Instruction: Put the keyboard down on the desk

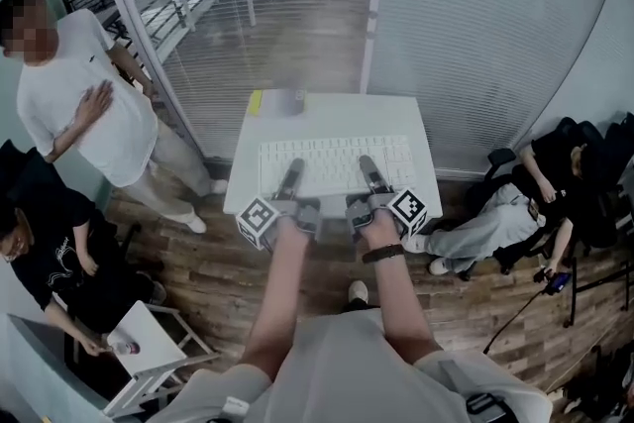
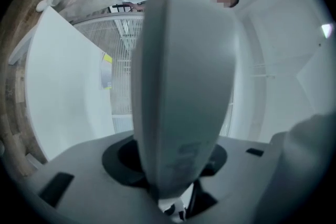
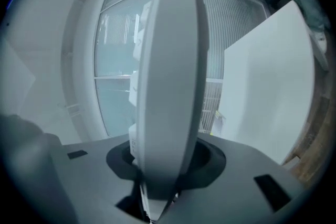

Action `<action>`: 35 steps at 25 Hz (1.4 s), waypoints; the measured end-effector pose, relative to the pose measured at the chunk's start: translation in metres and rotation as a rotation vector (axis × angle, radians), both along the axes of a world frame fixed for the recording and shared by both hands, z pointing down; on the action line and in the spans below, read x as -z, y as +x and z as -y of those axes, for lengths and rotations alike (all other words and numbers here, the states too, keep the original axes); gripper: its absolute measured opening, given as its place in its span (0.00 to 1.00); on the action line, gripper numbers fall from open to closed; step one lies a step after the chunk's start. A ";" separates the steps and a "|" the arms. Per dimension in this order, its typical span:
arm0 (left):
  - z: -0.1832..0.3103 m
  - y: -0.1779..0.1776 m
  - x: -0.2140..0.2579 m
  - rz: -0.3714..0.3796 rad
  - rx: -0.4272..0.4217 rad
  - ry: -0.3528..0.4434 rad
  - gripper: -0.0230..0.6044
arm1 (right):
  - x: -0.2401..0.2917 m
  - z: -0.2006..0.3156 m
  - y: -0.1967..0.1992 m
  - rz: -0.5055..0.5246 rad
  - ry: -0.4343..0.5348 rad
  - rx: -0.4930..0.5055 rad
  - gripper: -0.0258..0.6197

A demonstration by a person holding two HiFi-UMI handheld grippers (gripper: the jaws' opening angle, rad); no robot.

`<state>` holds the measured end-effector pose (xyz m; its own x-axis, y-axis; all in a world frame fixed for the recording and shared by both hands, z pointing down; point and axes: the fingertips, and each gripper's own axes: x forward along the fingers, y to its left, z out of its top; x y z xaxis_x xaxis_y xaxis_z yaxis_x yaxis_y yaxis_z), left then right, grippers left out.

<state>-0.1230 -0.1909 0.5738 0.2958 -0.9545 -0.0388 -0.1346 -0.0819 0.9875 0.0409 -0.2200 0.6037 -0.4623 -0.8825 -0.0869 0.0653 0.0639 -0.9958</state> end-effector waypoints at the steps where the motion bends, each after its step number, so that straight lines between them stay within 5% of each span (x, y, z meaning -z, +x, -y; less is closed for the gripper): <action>1: 0.001 -0.001 0.000 0.008 -0.006 0.004 0.30 | -0.003 0.000 0.000 0.010 -0.004 0.001 0.25; 8: -0.002 0.005 0.007 -0.018 -0.084 -0.027 0.31 | 0.008 -0.013 0.006 -0.013 -0.086 -0.042 0.25; 20: -0.007 0.003 0.023 -0.092 -0.081 -0.054 0.31 | 0.040 -0.018 0.005 -0.102 -0.095 -0.017 0.26; 27: -0.007 0.008 0.012 -0.024 -0.076 -0.088 0.31 | 0.022 -0.015 0.007 -0.091 -0.129 0.019 0.26; 32: -0.004 0.004 0.016 -0.038 -0.068 -0.071 0.31 | 0.039 -0.006 -0.003 -0.232 -0.029 0.076 0.29; 35: -0.006 0.009 0.022 0.024 -0.086 -0.035 0.31 | 0.054 -0.011 0.002 -0.240 0.022 0.051 0.30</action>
<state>-0.1136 -0.1849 0.5519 0.3773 -0.9261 0.0017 -0.1520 -0.0601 0.9866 0.0431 -0.2085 0.5501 -0.5157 -0.8567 0.0118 -0.1697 0.0887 -0.9815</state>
